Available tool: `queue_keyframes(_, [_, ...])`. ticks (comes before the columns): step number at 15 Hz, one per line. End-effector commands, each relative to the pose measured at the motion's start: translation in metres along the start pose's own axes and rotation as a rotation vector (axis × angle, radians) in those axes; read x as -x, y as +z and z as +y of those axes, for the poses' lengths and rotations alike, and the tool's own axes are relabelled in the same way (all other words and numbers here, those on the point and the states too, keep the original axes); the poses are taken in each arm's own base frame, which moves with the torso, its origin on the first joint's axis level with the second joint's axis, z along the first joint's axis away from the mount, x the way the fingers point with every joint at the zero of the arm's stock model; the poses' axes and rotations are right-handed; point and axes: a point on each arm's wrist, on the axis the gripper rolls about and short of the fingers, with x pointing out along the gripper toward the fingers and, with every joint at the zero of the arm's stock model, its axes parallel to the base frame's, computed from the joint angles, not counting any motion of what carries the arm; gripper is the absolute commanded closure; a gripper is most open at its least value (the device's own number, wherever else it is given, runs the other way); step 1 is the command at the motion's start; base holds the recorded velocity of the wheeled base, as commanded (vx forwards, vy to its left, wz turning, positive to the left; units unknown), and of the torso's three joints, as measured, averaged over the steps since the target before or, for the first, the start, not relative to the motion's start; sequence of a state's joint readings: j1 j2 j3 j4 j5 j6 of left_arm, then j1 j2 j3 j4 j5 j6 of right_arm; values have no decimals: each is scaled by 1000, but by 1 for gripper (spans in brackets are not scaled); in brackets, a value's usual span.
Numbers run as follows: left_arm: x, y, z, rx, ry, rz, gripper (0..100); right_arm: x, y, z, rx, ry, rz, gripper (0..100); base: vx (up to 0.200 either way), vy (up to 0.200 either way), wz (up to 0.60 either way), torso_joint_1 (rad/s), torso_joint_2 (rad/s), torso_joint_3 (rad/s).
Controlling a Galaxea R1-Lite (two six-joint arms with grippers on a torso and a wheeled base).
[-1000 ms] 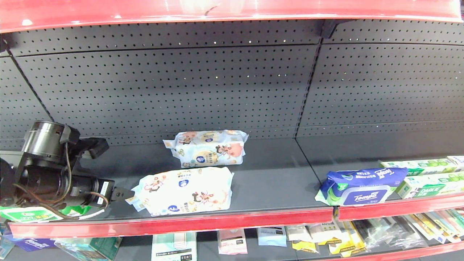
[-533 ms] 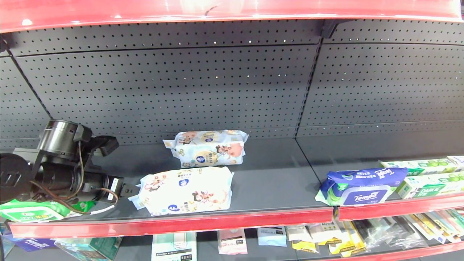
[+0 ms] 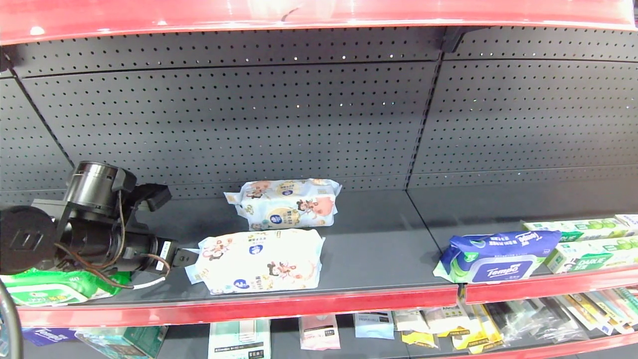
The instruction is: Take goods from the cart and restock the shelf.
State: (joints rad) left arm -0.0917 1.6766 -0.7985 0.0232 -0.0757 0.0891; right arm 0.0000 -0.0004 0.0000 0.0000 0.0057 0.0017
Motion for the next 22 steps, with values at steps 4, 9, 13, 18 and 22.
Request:
queue_keyframes(4, [-2, 4, -3, -11, -8, -7, 0, 0, 0, 0, 0, 0, 0, 0, 0, 0, 0, 0, 0, 0])
queue_keyframes(9, [-2, 6, -8, -23, -18, -10, 0, 0, 0, 0, 0, 0, 0, 0, 0, 0, 0, 0, 0, 0])
queue_keyframes(13, [-3, 7, -10, -29, -23, -11, 0, 0, 0, 0, -1, 0, 0, 0, 0, 0, 0, 0, 0, 0])
queue_keyframes(18, [-4, 12, -13, -39, -28, -19, 0, 0, 0, 0, 0, 0, 0, 0, 0, 0, 0, 0, 0, 0])
queue_keyframes(22, [-5, 12, -14, -43, -31, -19, 0, 0, 0, 0, 0, 0, 0, 0, 0, 0, 0, 0, 0, 0])
